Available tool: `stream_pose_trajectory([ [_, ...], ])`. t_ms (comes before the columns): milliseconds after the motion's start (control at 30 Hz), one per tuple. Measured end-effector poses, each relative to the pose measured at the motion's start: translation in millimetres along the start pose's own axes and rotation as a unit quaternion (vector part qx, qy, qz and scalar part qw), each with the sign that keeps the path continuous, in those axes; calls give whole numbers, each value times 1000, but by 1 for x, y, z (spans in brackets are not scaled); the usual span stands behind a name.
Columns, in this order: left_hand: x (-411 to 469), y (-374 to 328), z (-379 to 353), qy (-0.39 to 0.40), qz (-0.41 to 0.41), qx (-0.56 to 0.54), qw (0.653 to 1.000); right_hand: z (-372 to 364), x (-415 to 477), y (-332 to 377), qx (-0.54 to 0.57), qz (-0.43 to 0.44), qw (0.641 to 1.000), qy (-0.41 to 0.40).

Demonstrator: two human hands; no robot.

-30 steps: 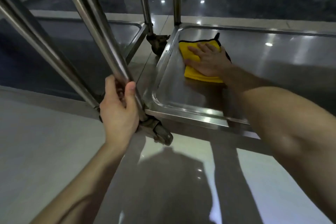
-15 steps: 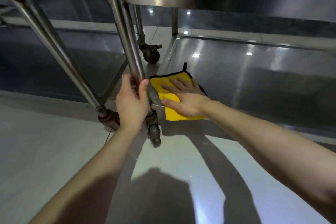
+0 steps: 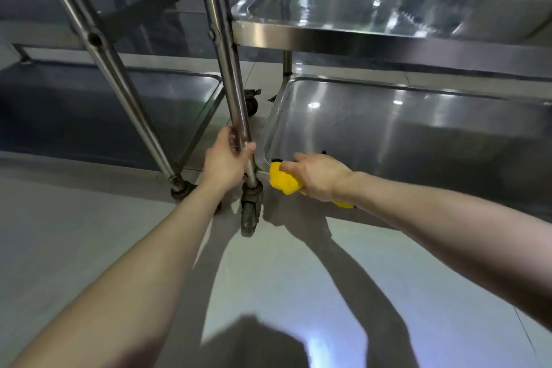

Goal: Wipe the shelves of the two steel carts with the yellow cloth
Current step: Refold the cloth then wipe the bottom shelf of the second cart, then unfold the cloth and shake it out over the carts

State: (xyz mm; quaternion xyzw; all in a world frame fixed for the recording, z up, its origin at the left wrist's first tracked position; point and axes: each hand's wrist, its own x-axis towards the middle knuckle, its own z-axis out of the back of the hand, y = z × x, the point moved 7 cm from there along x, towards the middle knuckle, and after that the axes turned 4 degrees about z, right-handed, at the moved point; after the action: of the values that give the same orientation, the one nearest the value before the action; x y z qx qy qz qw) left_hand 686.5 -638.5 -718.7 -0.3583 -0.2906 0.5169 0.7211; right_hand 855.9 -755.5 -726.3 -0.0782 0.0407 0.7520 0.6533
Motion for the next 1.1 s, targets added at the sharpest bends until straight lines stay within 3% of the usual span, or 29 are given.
stream_pose_trajectory([
  [233, -23, -16, 62, 130, -29, 166, 977, 92, -12, 38, 163, 4, 986, -27],
  [400, -43, -32, 137, 142, -41, 181, 972, 149, -8, 73, 299, -24, 947, -111],
  [533, -69, -19, 156, 140, -8, 60, 988, 144, -8, 82, 512, -111, 830, -189],
  [767, -80, -39, 138, 178, 105, -168, 964, 121, 0, 100, 700, -174, 672, -170],
  [967, -102, -72, 136, 185, 132, -164, 960, 132, -27, 117, 727, -204, 641, -136],
  [1100, -129, -76, 149, 156, 159, -132, 966, 123, -54, 127, 719, -229, 653, -71],
])
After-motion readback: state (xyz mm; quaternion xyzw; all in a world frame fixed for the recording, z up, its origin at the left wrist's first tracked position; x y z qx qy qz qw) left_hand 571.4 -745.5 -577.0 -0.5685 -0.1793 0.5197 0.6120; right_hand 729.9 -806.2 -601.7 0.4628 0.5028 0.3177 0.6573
